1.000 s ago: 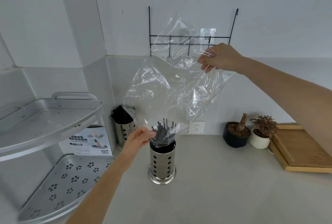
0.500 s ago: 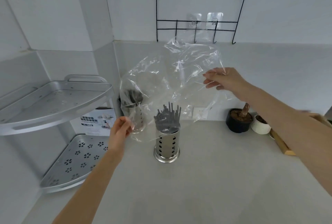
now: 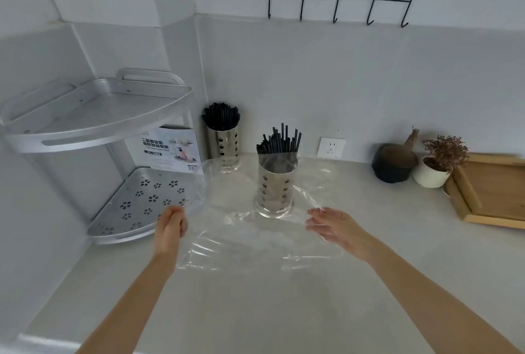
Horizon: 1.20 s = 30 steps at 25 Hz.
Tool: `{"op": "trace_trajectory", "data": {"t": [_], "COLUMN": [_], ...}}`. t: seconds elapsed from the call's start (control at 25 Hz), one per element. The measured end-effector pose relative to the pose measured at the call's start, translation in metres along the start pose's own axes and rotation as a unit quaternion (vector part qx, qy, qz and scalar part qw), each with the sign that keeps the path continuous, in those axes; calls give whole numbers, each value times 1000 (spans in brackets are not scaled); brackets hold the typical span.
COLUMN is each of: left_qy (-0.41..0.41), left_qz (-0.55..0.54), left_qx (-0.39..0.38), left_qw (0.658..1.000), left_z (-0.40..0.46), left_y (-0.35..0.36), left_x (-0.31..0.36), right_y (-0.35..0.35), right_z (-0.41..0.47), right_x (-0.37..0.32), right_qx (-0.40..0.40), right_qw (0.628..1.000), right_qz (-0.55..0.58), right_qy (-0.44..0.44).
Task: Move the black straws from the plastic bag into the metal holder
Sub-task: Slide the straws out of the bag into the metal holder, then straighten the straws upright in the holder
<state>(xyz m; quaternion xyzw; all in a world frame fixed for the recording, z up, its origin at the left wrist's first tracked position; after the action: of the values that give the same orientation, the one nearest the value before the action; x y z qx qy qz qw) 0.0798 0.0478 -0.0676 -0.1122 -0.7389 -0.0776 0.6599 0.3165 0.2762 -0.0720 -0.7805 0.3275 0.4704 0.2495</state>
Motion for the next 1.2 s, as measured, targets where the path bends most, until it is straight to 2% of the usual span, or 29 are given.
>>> {"op": "trace_trajectory", "data": {"t": [0.2,0.24,0.32,0.44,0.64,0.84,0.92,1.04,1.2], "left_qy": [-14,-16,-23,-50,-62,2,23,66,116], "left_qz": [64,90,140,174,199,180,185,180,231], "left_qx": [-31,-42,-56,-70,-75,-74,-94,-160,-273], "left_qw": [997,995,988,981,975,981,978,968,927], "left_z": [-3,-3,0,11,25,31,38,48,57], "left_y": [-9,-9,-8,-2,16,44,64,101,151], "left_x": [-33,-38,-46,-52,-51,-24,-9,14,35], "right_y": [-1,-3,-10,-22,-22,-15,-6,11,27], "right_z": [-3,-2,4,15,33,54,62,73,88], "right_x": [61,65,67,56,37,13,-7,-45,-90], "right_qx": [-61,-55,7,117,140,194,194,162,97], "right_qw": [985,983,984,982,976,944,942,959,976], "right_qz": [-95,-105,-115,-103,-145,-267,-273,-207,-139], "right_qy": [129,139,136,110,88,12,-39,-110,-140]}}
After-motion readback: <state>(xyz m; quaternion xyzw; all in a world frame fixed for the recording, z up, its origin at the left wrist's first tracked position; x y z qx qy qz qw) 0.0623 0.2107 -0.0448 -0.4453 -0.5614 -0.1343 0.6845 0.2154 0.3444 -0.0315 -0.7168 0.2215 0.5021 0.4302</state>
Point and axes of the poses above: each hand's wrist, its own z-axis towards the middle knuckle, its own y-axis out of the palm, x = y × z, the point moved 4 cm from there along z, towards the middle knuckle, and after that the axes turned 8 degrees about x, right-handed, at the moved point
